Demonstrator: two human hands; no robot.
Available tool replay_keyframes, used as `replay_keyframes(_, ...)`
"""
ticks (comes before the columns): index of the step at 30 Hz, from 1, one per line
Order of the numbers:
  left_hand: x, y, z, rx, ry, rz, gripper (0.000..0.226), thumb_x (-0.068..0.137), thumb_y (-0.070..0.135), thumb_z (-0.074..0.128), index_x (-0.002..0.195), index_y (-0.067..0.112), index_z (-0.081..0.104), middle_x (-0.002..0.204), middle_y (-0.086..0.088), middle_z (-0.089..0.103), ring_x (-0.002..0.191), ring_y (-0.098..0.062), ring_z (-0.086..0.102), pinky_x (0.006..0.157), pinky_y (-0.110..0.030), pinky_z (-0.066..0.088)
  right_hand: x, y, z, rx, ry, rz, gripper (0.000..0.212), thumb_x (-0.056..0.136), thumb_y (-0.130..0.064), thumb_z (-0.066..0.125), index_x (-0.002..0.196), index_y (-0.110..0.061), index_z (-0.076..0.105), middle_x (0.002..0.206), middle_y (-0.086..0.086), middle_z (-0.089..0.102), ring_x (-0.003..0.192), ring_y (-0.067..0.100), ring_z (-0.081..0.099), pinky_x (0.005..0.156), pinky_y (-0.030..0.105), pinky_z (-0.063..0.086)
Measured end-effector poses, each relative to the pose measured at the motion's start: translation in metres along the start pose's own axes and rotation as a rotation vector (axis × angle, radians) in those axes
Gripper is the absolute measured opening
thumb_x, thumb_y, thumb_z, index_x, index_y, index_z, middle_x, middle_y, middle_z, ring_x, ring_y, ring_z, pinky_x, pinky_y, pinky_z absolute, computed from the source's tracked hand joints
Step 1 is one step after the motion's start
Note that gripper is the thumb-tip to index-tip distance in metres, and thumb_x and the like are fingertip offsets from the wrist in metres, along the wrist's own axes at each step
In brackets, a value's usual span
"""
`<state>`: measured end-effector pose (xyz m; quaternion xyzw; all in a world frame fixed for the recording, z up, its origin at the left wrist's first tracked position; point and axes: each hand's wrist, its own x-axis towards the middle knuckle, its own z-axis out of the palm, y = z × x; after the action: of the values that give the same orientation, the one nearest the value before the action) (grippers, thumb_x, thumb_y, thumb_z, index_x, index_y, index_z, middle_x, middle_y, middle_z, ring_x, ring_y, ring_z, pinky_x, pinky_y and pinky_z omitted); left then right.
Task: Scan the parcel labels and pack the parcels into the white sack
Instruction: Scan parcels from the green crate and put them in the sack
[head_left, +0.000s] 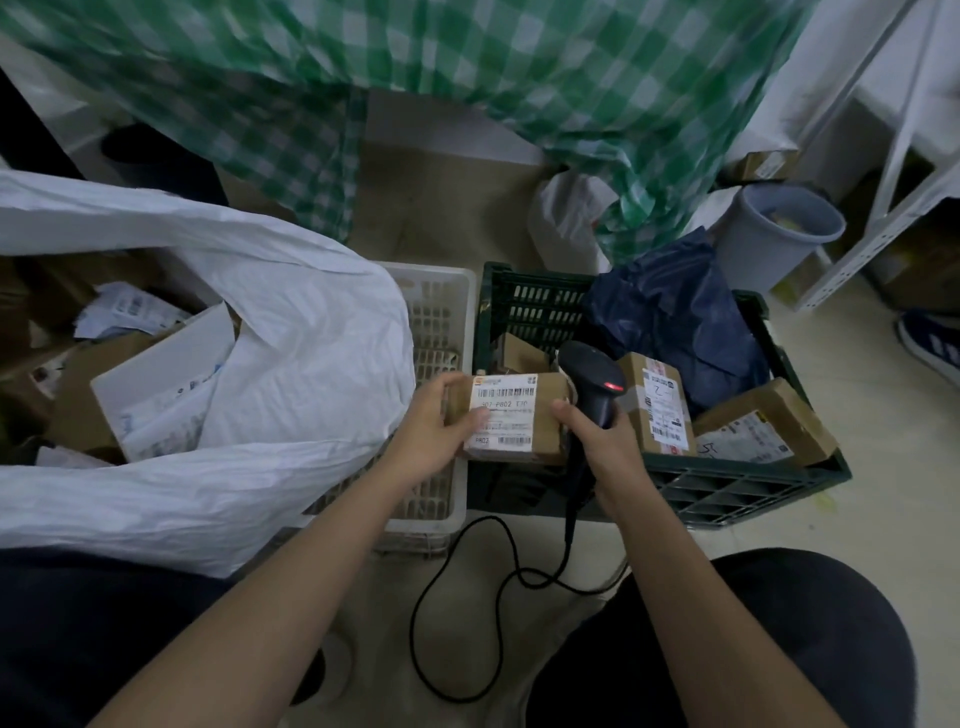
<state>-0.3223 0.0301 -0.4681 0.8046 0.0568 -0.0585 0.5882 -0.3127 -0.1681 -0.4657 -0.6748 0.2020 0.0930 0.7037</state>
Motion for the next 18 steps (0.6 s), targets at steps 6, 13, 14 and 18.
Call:
replay_keyframes(6,-0.001,0.001,-0.013,-0.318,-0.209,-0.3,0.061,0.085,0.04,0.067,0.138,0.027,0.039,0.125,0.002,0.063,0.108,-0.014,0.064,0.087,-0.036,0.054,-0.001,-0.007,-0.011,0.021,-0.081,-0.041,0.052,0.078,-0.026,0.079,0.124,-0.017,0.056,0.115,0.005,0.068,0.104,0.02,0.067,0.09,0.036,0.054)
replay_keyframes(13,-0.017,-0.001,-0.047,-0.351,0.023,-0.189,0.065,0.088,0.019,0.068,0.143,0.025,0.033,0.13,-0.001,0.054,0.113,-0.02,0.06,0.091,-0.045,0.054,-0.011,-0.012,0.006,-0.113,0.055,-0.184,0.041,0.083,-0.032,0.074,0.119,-0.019,0.058,0.107,0.0,0.067,0.098,0.02,0.066,0.083,0.03,0.052)
replay_keyframes(14,-0.018,-0.001,-0.054,-0.364,0.077,-0.169,0.067,0.086,0.02,0.07,0.143,0.023,0.034,0.131,0.001,0.053,0.114,-0.019,0.059,0.092,-0.044,0.053,-0.015,-0.014,0.01,-0.11,0.045,-0.186,0.035,0.087,-0.032,0.07,0.118,-0.019,0.059,0.105,0.001,0.067,0.094,0.02,0.068,0.075,0.024,0.051)
replay_keyframes(18,-0.021,-0.001,-0.086,-0.338,0.239,-0.096,0.059,0.084,0.023,0.073,0.134,0.016,0.044,0.135,0.004,0.053,0.119,-0.018,0.057,0.099,-0.043,0.049,-0.034,-0.023,0.034,-0.14,-0.1,-0.19,0.012,0.094,-0.028,0.062,0.086,-0.018,0.058,0.084,0.003,0.063,0.08,0.021,0.064,0.056,0.014,0.047)
